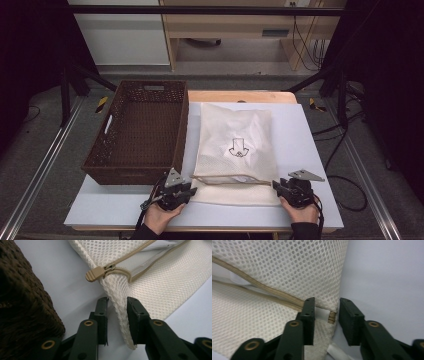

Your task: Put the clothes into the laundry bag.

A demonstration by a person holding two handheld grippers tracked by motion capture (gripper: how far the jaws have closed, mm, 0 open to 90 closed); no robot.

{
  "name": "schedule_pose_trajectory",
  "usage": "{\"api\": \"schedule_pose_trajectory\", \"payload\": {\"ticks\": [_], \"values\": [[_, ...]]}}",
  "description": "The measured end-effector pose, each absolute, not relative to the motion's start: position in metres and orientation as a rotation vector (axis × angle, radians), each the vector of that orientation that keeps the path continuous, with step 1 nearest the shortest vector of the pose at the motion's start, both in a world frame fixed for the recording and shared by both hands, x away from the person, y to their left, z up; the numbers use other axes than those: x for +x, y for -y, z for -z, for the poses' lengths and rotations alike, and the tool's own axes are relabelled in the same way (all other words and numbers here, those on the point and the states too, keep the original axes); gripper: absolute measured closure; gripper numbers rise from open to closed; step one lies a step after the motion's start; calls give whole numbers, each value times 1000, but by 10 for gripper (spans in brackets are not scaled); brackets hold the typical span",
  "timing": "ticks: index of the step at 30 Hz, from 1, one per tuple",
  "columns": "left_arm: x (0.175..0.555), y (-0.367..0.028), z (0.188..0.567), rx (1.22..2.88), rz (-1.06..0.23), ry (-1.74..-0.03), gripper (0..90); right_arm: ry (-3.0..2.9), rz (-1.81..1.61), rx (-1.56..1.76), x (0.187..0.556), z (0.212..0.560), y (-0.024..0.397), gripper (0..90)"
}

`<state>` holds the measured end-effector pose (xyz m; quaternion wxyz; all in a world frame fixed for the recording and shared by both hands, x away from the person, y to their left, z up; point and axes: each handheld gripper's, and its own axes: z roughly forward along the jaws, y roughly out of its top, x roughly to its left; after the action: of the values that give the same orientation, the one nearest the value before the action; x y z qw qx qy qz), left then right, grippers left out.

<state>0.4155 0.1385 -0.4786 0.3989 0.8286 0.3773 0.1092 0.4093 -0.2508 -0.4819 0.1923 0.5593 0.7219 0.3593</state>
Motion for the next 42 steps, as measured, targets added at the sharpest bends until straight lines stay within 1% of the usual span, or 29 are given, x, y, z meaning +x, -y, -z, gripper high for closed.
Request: {"api": "schedule_pose_trajectory", "payload": {"ticks": [2, 4, 8, 11, 15, 19, 23, 26, 32, 38, 42], "values": [[415, -137, 479, 2101, -276, -962, 769, -2021, -1021, 1596, 410, 482, 251, 701], [414, -136, 479, 2103, -273, -964, 810, -2017, -1028, 1608, 410, 482, 252, 754], [413, -134, 478, 2104, -279, -960, 833, -2006, -1024, 1618, 409, 482, 251, 823], [411, -132, 478, 2097, -266, -954, 835, -1994, -1001, 1595, 410, 480, 253, 829], [409, -129, 480, 2109, -304, -935, 830, -1972, -974, 1582, 413, 481, 253, 819], [410, -130, 482, 2108, -316, -923, 790, -1964, -970, 1545, 411, 479, 252, 772], [409, -132, 484, 2101, -324, -925, 713, -1920, -996, 1513, 410, 474, 252, 656], [409, -133, 483, 2098, -331, -923, 677, -1901, -1024, 1487, 411, 471, 251, 598], [407, -136, 483, 2097, -330, -927, 609, -1866, -1078, 1419, 410, 457, 247, 521], [405, -138, 481, 2106, -319, -918, 607, -1883, -1121, 1347, 407, 437, 236, 474], [404, -139, 479, 2104, -299, -914, 635, -1908, -1165, 1317, 408, 428, 229, 455]]}}
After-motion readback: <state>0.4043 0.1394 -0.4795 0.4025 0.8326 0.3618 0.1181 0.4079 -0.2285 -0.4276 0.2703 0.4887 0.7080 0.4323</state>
